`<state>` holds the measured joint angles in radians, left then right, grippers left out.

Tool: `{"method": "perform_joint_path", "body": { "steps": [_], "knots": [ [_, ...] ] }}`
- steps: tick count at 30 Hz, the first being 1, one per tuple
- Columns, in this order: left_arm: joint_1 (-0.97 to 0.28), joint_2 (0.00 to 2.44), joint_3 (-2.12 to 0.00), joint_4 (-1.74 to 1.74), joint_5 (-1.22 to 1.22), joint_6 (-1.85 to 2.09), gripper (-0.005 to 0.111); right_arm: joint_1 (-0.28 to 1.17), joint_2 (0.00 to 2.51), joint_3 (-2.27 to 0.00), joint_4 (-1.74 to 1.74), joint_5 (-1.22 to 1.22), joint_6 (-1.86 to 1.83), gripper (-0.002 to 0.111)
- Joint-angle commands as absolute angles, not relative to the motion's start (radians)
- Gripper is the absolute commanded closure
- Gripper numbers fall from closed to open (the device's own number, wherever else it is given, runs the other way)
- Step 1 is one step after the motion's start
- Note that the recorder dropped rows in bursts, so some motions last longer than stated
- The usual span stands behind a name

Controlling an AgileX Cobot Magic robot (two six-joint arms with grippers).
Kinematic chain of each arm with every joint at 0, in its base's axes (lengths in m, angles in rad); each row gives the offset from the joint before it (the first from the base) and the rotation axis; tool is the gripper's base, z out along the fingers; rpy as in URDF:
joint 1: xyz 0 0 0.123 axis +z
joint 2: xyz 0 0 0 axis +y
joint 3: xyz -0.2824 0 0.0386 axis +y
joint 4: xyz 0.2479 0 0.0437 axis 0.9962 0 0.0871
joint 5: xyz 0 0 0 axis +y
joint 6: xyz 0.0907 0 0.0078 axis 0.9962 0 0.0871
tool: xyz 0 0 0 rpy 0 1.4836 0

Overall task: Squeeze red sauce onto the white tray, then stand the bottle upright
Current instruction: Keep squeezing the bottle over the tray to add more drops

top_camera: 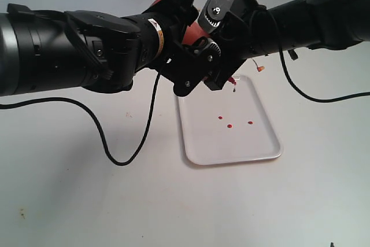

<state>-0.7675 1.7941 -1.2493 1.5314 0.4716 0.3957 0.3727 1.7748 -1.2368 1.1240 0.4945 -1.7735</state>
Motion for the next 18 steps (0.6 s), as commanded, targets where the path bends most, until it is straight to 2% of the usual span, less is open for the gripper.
{"method": "perform_joint_path", "body": {
  "steps": [1,3,5,10,12,18],
  "knots": [
    [-0.766,1.768,-1.267,1.557,0.496,0.376,0.107,0.372,1.772,-1.229,1.113,0.475,-1.764,0.105],
    [-0.766,1.768,-1.267,1.557,0.496,0.376,0.107,0.372,1.772,-1.229,1.113,0.475,-1.764,0.095],
    [-0.766,1.768,-1.267,1.557,0.496,0.376,0.107,0.372,1.772,-1.229,1.113,0.475,-1.755,0.077],
    [-0.766,1.768,-1.267,1.557,0.496,0.378,0.107,0.372,1.772,-1.229,1.113,0.481,-1.745,0.017],
    [-0.766,1.768,-1.267,1.557,0.496,0.403,0.107,0.372,1.772,-1.229,1.113,0.491,-1.745,0.008],
    [-0.766,1.768,-1.267,1.557,0.494,0.457,0.107,0.372,1.772,-1.229,1.110,0.500,-1.745,0.012]
  ]
}}
